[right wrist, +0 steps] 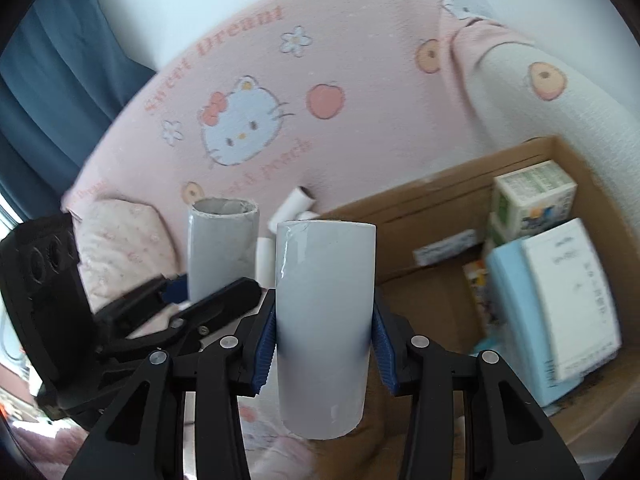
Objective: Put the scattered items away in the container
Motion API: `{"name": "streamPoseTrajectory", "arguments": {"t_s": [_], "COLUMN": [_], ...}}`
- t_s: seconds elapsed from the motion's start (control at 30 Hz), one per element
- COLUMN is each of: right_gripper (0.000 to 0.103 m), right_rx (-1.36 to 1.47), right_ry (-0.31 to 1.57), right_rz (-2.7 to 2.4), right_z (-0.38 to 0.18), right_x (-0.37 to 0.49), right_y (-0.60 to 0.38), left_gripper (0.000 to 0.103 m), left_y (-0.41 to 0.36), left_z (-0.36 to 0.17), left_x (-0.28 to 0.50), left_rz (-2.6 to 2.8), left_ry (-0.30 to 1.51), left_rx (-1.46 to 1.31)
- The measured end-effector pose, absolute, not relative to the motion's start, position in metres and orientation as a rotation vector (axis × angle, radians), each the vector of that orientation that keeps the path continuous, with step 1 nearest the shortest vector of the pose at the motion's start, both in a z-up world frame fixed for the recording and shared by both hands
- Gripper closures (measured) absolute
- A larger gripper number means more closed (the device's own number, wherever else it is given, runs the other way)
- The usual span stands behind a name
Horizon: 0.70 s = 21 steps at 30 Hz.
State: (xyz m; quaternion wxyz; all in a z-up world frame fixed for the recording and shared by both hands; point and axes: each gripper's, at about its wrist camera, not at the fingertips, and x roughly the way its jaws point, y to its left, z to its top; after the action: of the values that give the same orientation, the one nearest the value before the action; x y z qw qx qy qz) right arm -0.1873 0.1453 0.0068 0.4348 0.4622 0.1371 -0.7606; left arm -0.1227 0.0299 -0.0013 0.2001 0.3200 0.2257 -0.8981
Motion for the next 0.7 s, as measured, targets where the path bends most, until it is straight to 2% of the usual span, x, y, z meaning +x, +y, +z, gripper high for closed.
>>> {"name": "streamPoseTrajectory", "arguments": {"t_s": [0.27, 0.47, 0.7], "right_gripper": [0.063, 0.063, 0.063], "right_rx": [1.313, 1.491, 1.697], "right_ry": [0.445, 0.648, 0.695], "right_rz": [-1.872, -1.787, -1.63], "right_z": [-0.026, -0.076, -0.123], "right_x": [-0.224, -0.243, -0.257], "right_y": [0.147, 0.13, 0.112], "left_gripper": [0.053, 0.053, 0.053], "left_y": [0.03, 0.019, 0.011], "left_z": [-0.007, -0.004, -0.006], "left_x": [-0.155, -0.148, -0.139], "left_rz": [-2.543, -2.521, -2.496], "left_ry": [0.577, 0.614, 0.64], "left_rx": [0.925, 0.898, 0.892]}}
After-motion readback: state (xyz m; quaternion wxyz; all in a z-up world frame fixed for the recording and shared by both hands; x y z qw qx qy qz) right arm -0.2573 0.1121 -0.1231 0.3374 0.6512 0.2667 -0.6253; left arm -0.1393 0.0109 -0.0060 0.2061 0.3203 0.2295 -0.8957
